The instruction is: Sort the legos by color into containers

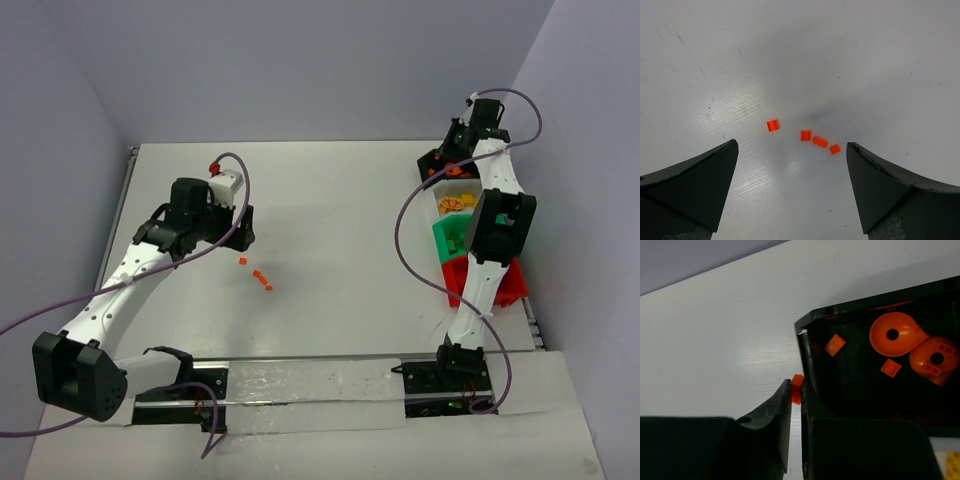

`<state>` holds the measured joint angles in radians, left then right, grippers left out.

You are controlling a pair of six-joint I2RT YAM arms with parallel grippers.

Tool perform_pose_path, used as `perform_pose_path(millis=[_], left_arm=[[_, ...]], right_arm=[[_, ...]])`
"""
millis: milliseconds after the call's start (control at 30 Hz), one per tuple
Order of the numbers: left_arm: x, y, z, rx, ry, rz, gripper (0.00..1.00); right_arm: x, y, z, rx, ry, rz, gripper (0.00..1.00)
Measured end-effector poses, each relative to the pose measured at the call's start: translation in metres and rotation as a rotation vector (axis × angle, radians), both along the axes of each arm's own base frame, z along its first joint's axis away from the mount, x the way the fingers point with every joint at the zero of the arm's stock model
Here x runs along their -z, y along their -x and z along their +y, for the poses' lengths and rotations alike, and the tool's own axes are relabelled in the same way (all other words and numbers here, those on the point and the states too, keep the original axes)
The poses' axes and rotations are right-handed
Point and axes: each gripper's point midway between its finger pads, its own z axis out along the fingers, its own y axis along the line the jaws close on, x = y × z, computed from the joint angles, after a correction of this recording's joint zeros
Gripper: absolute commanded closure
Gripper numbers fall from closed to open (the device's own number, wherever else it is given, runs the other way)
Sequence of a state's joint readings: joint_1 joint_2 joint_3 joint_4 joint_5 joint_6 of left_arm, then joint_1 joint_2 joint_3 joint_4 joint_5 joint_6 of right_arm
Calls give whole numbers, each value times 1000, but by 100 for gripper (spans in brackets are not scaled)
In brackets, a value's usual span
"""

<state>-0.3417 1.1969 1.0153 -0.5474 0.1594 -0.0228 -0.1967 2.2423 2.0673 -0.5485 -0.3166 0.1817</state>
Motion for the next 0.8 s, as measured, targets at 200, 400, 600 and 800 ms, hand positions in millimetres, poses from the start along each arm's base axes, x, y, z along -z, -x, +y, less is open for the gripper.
perform_pose_path(millis=[200,400,600,800], left_arm=[[2,-6,13,-48,-20,-1,1],[10,-11,27,-98,-45,21,1],[15,-8,32,-106,-60,47,2],[22,-7,36,-88,-88,60,15]], right_arm=[[12,-17,-24,83,85,2,87],[12,-22,-40,127,154,-4,59],[28,-22,-42,116,171,23,40],[28,-20,-30,78,140,20,40]])
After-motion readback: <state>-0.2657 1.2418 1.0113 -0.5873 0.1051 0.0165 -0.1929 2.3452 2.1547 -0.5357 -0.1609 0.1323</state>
